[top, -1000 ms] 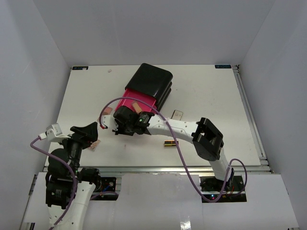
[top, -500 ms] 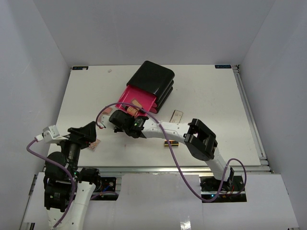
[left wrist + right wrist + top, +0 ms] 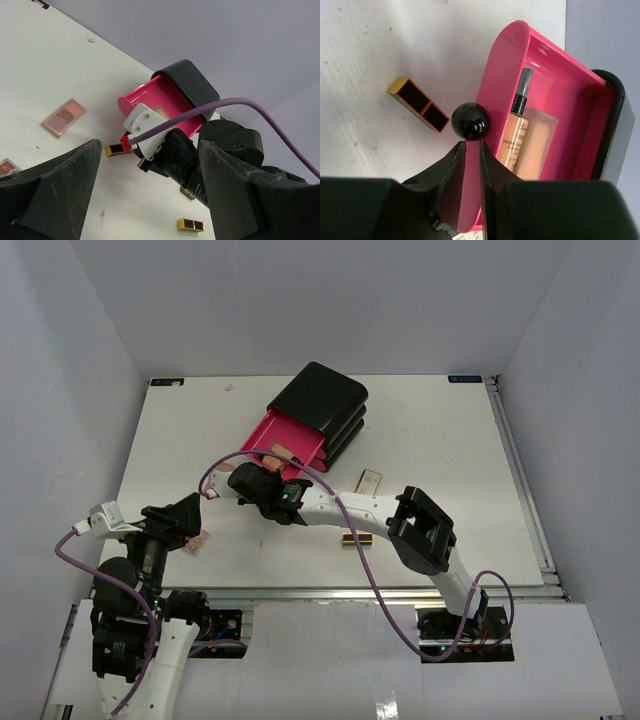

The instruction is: Organize the makeup

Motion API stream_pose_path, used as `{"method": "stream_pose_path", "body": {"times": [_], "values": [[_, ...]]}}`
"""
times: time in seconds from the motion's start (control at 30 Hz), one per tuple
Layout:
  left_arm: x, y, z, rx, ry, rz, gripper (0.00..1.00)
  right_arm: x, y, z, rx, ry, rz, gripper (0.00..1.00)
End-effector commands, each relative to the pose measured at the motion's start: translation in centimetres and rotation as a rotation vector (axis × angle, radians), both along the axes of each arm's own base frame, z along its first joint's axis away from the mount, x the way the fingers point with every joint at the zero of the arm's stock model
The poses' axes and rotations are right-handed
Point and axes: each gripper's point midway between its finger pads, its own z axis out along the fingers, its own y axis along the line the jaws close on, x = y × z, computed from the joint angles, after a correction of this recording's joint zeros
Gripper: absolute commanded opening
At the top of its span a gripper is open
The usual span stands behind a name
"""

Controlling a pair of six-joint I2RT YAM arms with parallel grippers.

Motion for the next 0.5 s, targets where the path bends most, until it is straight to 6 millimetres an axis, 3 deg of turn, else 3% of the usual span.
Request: {"method": "stream_pose_path", "body": {"times": [0.0,0.1,0.23,0.4,0.47], "values": [[-0.3,-0.5,1.1,0.005,-0.047,-0.032,0.89,-0.5,-0.1,6.2,0.162,0.033,0.035,0.24],[-0.3,-0.9,1.5,0.003,-0.062,-0.052,0.89,-4.1,0.9,7.0,0.215,0.222,0.165,0.28],[-0.2,-1.4,2.2,0.003,-0.083,-0.078,0.89,-5.7,-0.1,9.7,0.259,0.258,0.215,0.33],[0.6,-2.6,2.6,-0.022,-0.086,-0.140,0.89,-3.0,-3.2,10.9,0.290,0.250,0.154,0.33],[1.6,-4.1,1.6,-0.036,-0.044,-0.215,0.89,-1.0,-4.8,11.7,0.339,0.268,0.111,0.33]]}}
